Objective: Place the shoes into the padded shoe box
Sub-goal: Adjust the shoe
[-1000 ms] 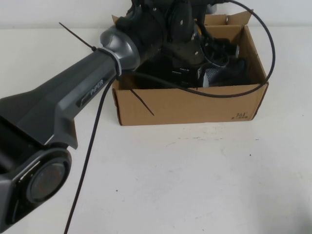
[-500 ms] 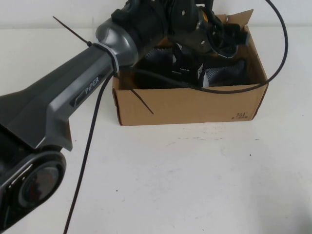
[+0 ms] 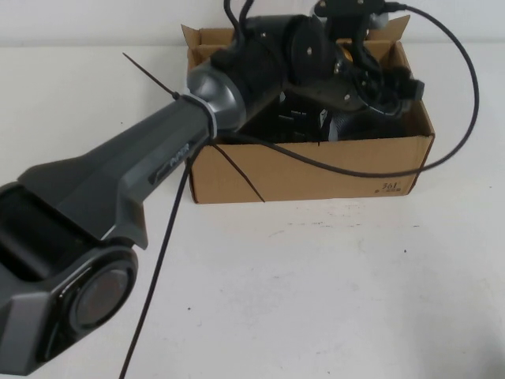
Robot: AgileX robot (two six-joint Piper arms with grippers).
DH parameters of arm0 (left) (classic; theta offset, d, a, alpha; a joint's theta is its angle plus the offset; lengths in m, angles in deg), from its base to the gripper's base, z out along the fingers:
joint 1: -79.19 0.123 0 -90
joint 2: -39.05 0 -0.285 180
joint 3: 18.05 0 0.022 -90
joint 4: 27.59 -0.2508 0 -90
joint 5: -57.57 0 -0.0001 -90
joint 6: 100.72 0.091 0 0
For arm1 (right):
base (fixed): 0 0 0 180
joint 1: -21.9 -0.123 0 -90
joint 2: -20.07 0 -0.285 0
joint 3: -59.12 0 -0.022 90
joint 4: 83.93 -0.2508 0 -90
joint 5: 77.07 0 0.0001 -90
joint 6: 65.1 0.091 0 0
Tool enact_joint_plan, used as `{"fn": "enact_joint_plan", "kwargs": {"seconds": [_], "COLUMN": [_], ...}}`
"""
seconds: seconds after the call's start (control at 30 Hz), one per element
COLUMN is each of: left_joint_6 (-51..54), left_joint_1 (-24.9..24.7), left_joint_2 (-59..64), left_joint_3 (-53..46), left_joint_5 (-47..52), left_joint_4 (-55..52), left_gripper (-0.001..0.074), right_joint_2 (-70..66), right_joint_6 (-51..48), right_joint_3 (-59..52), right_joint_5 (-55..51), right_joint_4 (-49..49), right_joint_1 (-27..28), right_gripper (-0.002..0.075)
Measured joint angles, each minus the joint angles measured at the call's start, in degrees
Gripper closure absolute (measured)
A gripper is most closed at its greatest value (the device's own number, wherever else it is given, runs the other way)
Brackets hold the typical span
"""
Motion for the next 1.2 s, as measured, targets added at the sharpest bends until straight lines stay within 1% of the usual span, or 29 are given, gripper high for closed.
{"fn": "enact_joint_plan", "kwargs": {"seconds": [0.3,0.47,0.57,0.97,1.07,1.1,1.2], "left_joint_6": [6.2,7.4,7.9,8.5,8.8,8.9,9.0], "left_joint_1": [-0.2,-0.2,-0.2,-0.2,-0.2,-0.2,-0.2], "left_joint_2": [1.5,2.5,3.4,4.7,4.7,4.7,4.4], "left_joint_3": [0.0,0.0,0.0,0.0,0.0,0.0,0.0], "left_joint_5": [-0.7,-2.3,-4.5,-6.9,-7.5,-7.5,-7.0], "left_joint_4": [6.4,7.0,7.0,5.4,5.3,5.0,3.3], "left_gripper": [0.029,0.0292,0.0314,0.0534,0.066,0.0685,0.0708], "right_joint_2": [0.0,0.0,0.0,0.0,0.0,0.0,0.0], "right_joint_6": [0.0,0.0,0.0,0.0,0.0,0.0,0.0], "right_joint_3": [0.0,0.0,0.0,0.0,0.0,0.0,0.0], "right_joint_5": [0.0,0.0,0.0,0.0,0.0,0.0,0.0], "right_joint_4": [0.0,0.0,0.0,0.0,0.0,0.0,0.0], "right_joint_1": [0.0,0.0,0.0,0.0,0.0,0.0,0.0], "right_gripper": [0.0733,0.0733,0.0733,0.0733,0.0733,0.0733,0.0733]}}
